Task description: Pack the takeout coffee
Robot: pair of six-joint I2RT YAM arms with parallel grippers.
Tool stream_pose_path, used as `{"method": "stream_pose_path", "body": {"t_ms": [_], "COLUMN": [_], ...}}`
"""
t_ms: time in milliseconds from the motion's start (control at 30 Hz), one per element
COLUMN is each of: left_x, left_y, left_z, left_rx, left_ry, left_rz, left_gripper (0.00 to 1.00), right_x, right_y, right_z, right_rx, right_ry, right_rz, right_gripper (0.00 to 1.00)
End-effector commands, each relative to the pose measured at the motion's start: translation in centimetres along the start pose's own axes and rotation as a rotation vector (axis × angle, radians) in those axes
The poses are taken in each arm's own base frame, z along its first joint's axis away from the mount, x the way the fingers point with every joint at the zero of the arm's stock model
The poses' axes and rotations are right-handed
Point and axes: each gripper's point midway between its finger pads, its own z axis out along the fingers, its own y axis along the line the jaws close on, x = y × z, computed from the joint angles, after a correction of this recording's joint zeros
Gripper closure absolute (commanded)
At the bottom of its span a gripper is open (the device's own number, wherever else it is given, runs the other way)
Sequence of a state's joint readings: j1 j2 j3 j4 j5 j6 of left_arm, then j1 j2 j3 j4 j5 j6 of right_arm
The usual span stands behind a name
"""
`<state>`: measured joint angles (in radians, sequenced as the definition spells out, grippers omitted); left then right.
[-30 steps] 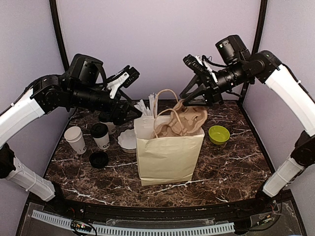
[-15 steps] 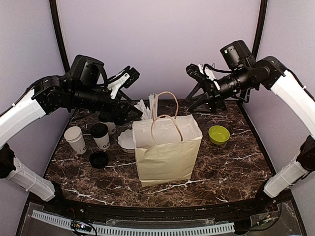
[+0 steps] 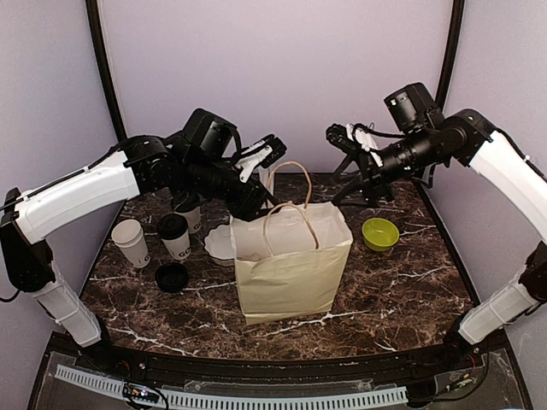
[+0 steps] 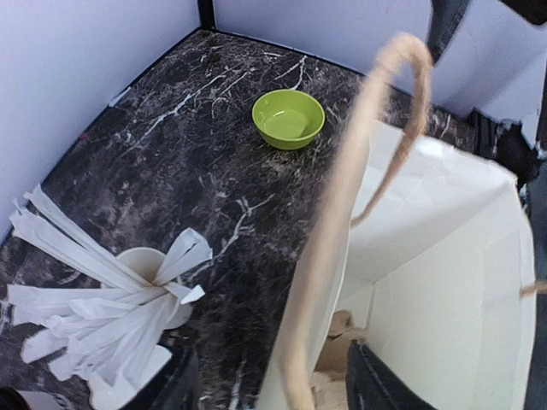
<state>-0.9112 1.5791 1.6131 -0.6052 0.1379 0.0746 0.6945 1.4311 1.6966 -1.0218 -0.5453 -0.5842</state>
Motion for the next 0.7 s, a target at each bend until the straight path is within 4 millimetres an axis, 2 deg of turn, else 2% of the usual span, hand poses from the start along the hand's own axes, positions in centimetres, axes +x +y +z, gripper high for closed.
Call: {"method": "stream_pose_path", "body": {"t_ms": [0,33,100,200,267,367,433,533,600,667], "left_x": [-6.0,-6.6,-7.4,-7.6,-6.8,-4.0,-1.9,0.8,3.1,3.8], "left_y": [-0.8,-1.0,-2.4,-4.9,-7.2,-11.1,-13.0,-15.3,-16.0,-16.8], "left_z": [-1.9,-2.0,-2.3,-3.5,-4.3,-4.9,-4.9,-4.9,-4.2,-4.2], "left_rx": [0.058,0.067,0.143,0.257,0.315,0.380,0.418,0.460,0.455,0.466], "left_ry": [-0.207,-0.230,-0.258,-0.279,-0.277,-0.225,-0.184,-0.144,-0.103,-0.108], "left_rz": [0.047,0.057,0.071,0.079,0.091,0.120,0.109,0.082,0.064,0.052], "left_gripper": [0.68,0.91,0.99,1.00,1.00,1.00,0.99,0.97,0.97,0.96], "right_x": [1.0,1.7,3.5,6.2,7.4,8.6,9.1,9.6,9.9,10.1], "right_y": [-3.3,-4.4,-6.4,-8.8,-9.6,-10.0,-10.1,-10.1,-10.0,-9.9], "right_z": [-3.3,-4.0,-5.0,-5.8,-5.8,-5.5,-5.1,-4.6,-4.3,-4.1], "right_rx": [0.120,0.144,0.192,0.246,0.259,0.264,0.259,0.244,0.231,0.225], "right_ry": [-0.043,-0.046,-0.042,-0.032,-0.023,-0.013,-0.008,-0.003,-0.002,-0.004], "right_rz": [0.059,0.083,0.132,0.211,0.246,0.274,0.287,0.307,0.318,0.324], "right_gripper": [0.42,0.42,0.43,0.44,0.44,0.44,0.44,0.44,0.44,0.44]}}
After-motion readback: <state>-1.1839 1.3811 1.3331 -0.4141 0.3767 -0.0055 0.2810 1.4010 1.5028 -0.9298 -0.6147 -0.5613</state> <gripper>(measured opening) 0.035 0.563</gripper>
